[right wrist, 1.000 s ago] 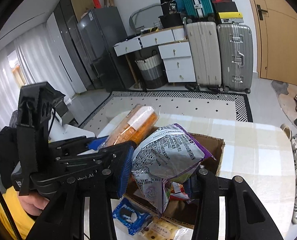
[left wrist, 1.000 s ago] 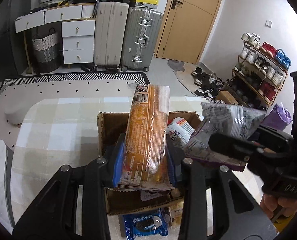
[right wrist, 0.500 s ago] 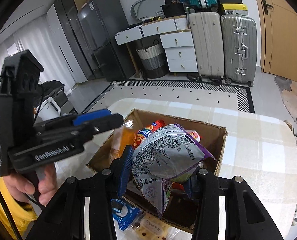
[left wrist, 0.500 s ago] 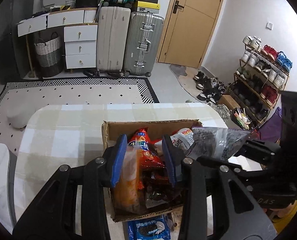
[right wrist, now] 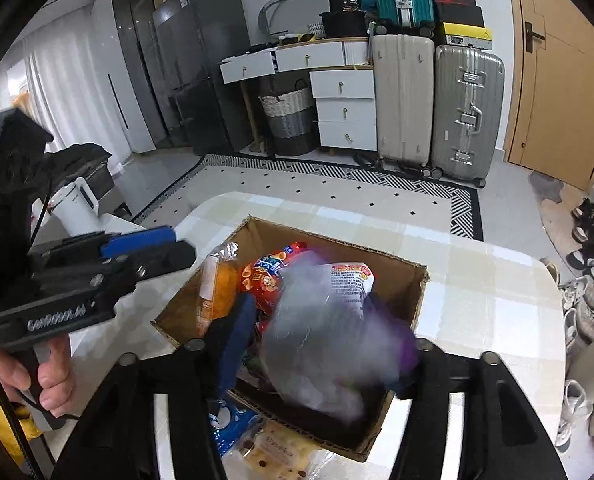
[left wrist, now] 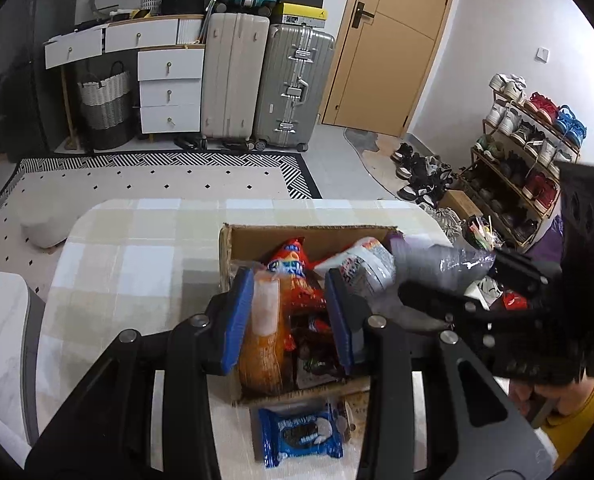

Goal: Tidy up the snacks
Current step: 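Lower the bread roll with the left tool while the right tool lowers the purple-edged bag into the box, then open both tools and withdraw them from the box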

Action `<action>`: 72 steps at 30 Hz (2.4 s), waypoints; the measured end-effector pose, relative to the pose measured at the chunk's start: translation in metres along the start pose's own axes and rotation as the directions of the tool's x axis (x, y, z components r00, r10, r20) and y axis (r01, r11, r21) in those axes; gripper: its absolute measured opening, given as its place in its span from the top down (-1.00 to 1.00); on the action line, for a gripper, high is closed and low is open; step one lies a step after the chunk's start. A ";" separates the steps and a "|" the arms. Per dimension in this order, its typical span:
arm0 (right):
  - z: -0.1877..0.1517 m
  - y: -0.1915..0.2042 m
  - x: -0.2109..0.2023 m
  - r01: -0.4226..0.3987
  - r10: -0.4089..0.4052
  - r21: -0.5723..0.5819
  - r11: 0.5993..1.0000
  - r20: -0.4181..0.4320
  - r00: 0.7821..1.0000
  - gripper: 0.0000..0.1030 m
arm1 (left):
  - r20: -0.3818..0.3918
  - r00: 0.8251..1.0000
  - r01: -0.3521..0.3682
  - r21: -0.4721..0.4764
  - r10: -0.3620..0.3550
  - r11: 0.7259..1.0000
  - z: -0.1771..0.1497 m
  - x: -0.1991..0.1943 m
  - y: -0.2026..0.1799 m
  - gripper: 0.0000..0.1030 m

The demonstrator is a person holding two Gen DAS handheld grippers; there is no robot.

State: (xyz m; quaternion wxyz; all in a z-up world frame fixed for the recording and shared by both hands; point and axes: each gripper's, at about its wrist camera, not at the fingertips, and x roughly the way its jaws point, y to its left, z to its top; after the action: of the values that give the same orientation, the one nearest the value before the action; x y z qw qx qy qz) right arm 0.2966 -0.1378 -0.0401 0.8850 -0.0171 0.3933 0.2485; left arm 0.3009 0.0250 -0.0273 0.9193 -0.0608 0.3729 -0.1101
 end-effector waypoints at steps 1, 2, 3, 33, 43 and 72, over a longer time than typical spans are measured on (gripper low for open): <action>0.000 -0.001 0.000 0.021 -0.021 -0.001 1.000 0.001 1.000 -0.32 | 0.004 1.000 -0.003 0.004 0.003 1.000 -0.003 -0.004 -0.001 0.34; 0.000 -0.002 0.000 0.033 -0.033 0.000 0.999 -0.001 0.999 -0.32 | 0.005 1.000 -0.003 0.006 0.003 1.000 -0.006 -0.008 -0.002 0.32; 0.000 -0.003 -0.001 0.037 -0.037 0.007 0.999 0.001 0.999 -0.32 | 0.006 1.000 -0.003 0.007 0.003 1.000 -0.008 -0.012 -0.003 0.31; -0.031 0.078 -0.196 -0.037 0.038 -0.011 0.999 0.336 0.941 -0.70 | 0.204 0.976 -0.094 0.064 0.080 0.993 -0.064 -0.210 -0.064 -0.55; -0.076 0.113 -0.263 -0.042 0.047 -0.021 0.999 0.461 0.886 -0.99 | 0.305 0.948 -0.102 0.016 0.093 0.995 -0.102 -0.303 -0.070 -0.99; -0.206 0.096 -0.198 0.016 -0.080 0.179 0.984 0.355 0.932 -0.99 | 0.135 0.973 -0.179 -0.056 0.185 0.982 -0.213 -0.237 -0.039 -0.99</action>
State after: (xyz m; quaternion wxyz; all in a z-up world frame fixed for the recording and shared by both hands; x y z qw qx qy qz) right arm -0.0007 -0.1850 -0.0264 0.9460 0.0963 0.2440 0.1906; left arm -0.0195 0.0393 -0.0126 0.9479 -0.0540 0.3138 -0.0127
